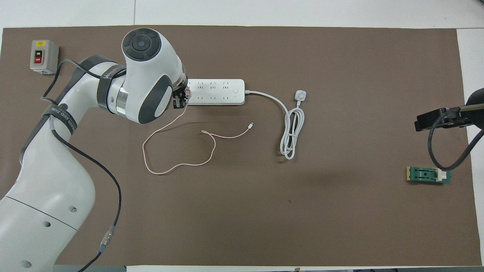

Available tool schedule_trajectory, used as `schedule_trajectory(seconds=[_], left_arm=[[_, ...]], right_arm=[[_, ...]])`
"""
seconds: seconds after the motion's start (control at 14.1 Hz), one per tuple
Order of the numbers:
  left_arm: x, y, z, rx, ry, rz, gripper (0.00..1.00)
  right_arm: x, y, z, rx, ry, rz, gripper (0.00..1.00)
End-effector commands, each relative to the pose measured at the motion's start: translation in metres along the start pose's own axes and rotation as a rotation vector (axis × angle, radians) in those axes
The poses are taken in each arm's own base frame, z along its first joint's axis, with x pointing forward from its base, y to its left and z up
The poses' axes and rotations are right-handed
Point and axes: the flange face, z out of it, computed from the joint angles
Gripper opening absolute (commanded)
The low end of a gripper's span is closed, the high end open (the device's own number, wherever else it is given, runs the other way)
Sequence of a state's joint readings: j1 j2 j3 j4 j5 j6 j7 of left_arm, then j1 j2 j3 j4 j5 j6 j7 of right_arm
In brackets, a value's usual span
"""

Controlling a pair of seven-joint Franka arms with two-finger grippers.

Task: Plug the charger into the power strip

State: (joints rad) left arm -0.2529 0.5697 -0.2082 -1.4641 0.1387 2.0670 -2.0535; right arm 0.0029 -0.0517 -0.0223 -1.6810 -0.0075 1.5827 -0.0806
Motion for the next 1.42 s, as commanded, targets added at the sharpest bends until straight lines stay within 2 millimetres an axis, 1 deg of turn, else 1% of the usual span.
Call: schedule_trajectory(seconds=[0.0,0.21,0.57,0.92,1.35], left_arm=[[-0.001,0.0,0.004,-0.012,0.023,-0.001,0.0],[-0.001,-0.001,0.005,-0.009,0.024,-0.001,0.0],[-0.007,-0.004,0.009,-0.006,0.025,0.009,0.0],[-0.003,-0.007,0.015,0.011,0.033,0.023,0.0],[0.0,-0.008,0.014,0.015,0.036,0.039,0.0]], right_arm=[[-0.005,-0.001,-0.003,0.014,-0.005,0.017,1.0],[-0.005,0.0,-0.003,0.015,-0.004,0.018,1.0],[-0.005,-0.001,-0.003,0.015,-0.004,0.017,1.0],[-0.005,-0.001,-0.003,0.014,-0.005,0.017,1.0],[-0.005,-0.001,-0.003,0.014,-0.005,0.017,1.0]])
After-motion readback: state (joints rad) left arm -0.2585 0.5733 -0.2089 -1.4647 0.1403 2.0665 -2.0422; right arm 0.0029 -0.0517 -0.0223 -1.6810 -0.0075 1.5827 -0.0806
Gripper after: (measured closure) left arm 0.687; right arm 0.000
